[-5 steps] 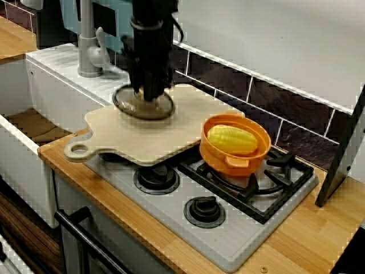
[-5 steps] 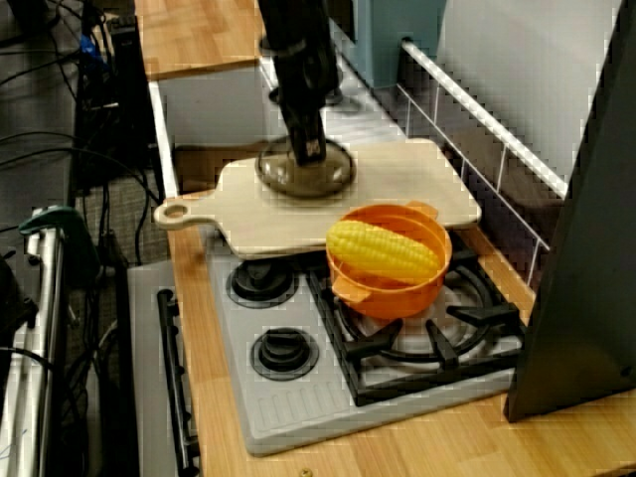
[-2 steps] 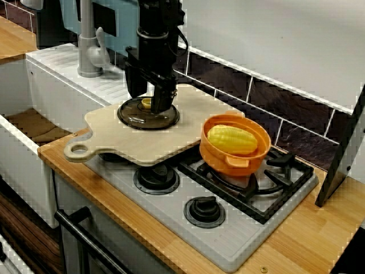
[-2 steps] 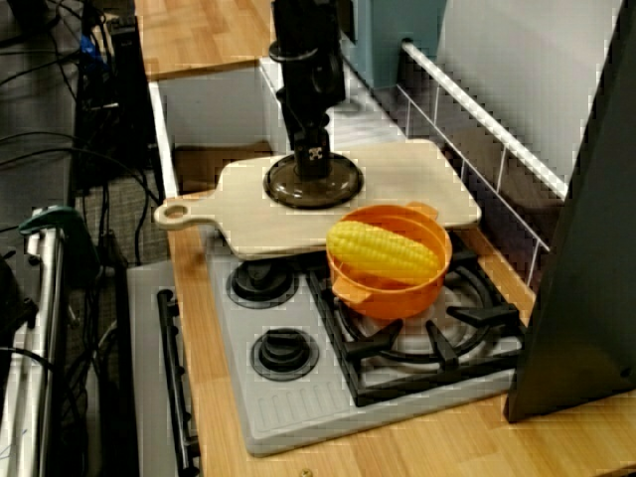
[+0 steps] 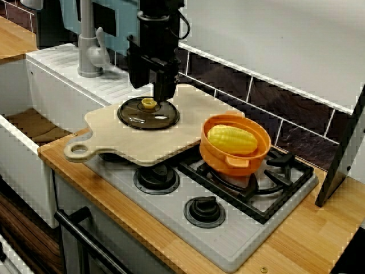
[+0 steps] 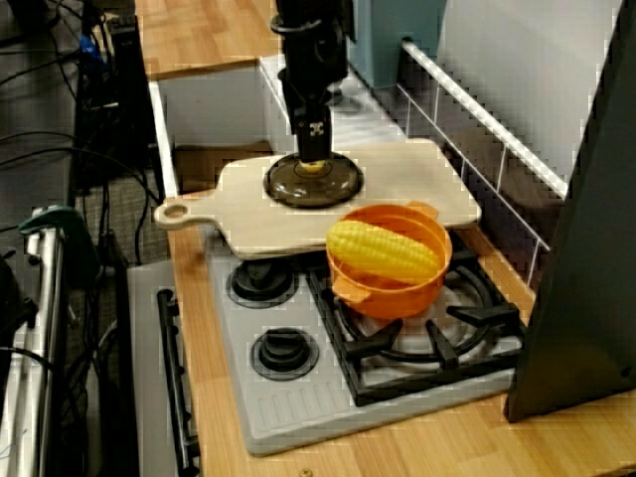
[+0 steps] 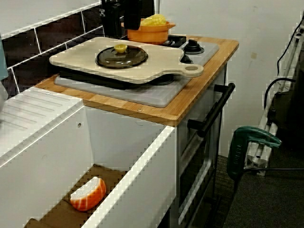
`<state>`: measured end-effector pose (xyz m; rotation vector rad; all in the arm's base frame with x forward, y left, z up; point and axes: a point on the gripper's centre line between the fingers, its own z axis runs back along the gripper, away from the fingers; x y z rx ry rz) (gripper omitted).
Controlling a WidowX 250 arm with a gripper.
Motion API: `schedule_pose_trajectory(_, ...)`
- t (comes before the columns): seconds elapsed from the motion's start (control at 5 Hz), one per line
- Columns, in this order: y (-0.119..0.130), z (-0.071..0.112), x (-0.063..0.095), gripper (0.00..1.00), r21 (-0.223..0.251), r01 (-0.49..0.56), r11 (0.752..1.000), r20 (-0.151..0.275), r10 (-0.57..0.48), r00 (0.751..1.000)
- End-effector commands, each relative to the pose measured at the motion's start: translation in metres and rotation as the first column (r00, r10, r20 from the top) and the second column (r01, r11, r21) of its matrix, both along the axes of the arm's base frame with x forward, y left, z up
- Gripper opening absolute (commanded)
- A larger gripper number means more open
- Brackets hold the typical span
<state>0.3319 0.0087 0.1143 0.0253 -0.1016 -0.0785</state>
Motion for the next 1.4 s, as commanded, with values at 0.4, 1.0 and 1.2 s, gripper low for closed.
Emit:
schedule_pose_trajectory(0.4, -0.071, 0.050, 0.003, 1.00, 0.011, 0.119, 0.993, 0.102, -0.119, 0.988)
schedule_pose_trajectory(1.0, -0.115, 0.036, 0.006, 1.00, 0.020, 0.175, 0.984, 0.092, -0.176, 0.980)
schedule_pose_trajectory(1.2, -0.120, 0.027, 0.011, 1.00, 0.001, 0.162, 0.987, 0.090, -0.161, 0.983)
